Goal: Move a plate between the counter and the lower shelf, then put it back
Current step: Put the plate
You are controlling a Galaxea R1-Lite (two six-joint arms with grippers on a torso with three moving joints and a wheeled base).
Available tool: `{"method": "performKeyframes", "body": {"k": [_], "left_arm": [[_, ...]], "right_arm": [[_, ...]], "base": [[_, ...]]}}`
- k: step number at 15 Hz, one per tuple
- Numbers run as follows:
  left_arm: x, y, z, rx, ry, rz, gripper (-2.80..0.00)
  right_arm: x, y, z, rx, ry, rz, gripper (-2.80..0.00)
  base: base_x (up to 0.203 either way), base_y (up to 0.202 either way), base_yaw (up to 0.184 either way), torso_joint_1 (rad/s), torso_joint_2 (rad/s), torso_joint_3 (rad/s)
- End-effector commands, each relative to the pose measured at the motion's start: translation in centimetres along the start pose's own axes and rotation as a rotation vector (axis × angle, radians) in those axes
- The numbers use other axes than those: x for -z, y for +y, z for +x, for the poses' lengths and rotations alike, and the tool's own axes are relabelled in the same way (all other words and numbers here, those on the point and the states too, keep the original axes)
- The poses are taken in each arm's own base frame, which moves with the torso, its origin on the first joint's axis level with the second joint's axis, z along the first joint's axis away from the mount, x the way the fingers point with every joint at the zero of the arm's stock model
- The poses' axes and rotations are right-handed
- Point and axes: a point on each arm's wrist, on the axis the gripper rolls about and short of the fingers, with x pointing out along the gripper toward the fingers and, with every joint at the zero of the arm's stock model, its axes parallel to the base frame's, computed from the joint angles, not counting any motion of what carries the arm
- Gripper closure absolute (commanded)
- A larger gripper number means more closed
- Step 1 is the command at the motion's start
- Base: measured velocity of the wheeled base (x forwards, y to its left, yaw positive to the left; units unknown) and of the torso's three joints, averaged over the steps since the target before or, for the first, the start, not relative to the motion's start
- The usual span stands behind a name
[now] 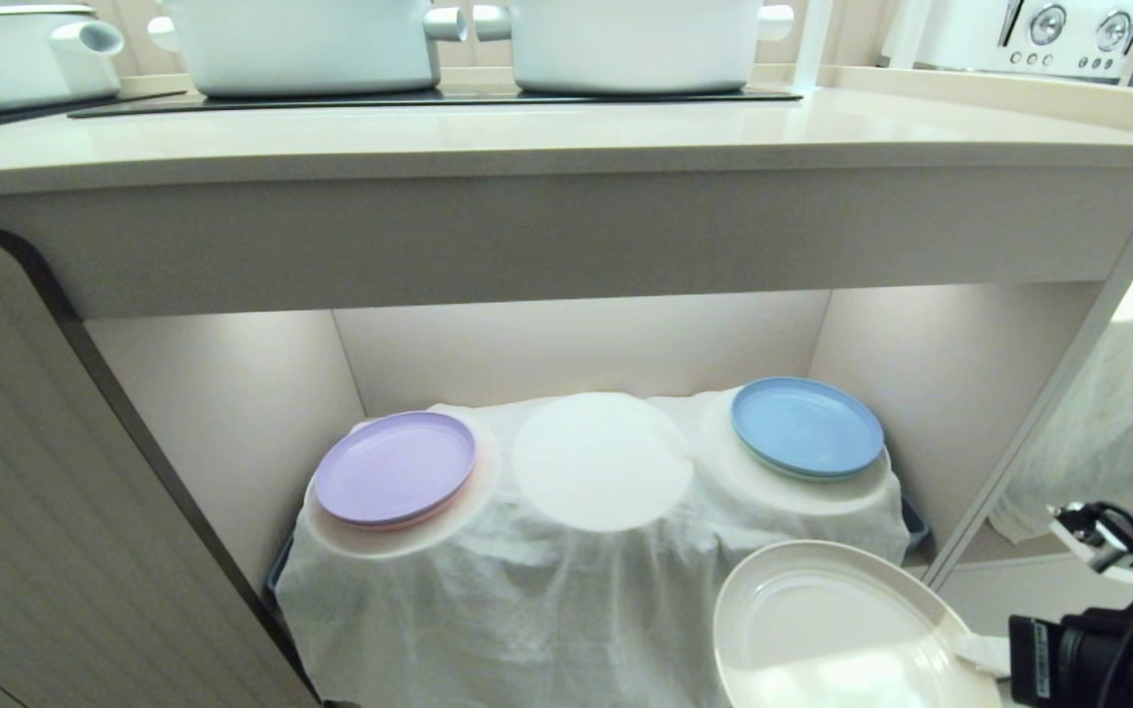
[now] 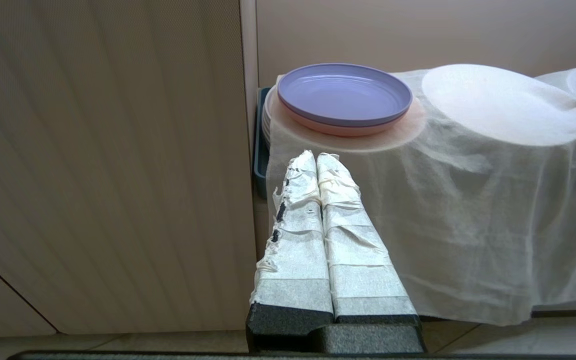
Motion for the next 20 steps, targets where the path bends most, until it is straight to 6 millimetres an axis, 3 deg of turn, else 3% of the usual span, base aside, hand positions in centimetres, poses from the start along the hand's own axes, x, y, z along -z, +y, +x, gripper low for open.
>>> {"method": "performKeyframes", "body": {"k": [1,9,20], "left_arm": [[0.0,0.0,0.0,-0.001,0.001,-0.001,0.0],[0.0,0.0,0.0,-0.001,0.001,-0.001,0.0],[0.0,0.0,0.0,-0.001,0.001,-0.001,0.0]], "right_arm": [[0.4,-0.1,-0.3,-0.003,-0.005,0.01,0.0],[1.6,-0.3,-2.4,-0.006,-0.013,0.007,0.0],[1.5,-0.1,-3.1,-0.024,-0.061,-0.008,0.0]], "base": [[0.0,0.0,0.0,0.0,0.0,0.0],[0.0,0.0,0.0,0.0,0.0,0.0],[0.0,0.0,0.0,0.0,0.0,0.0]]}}
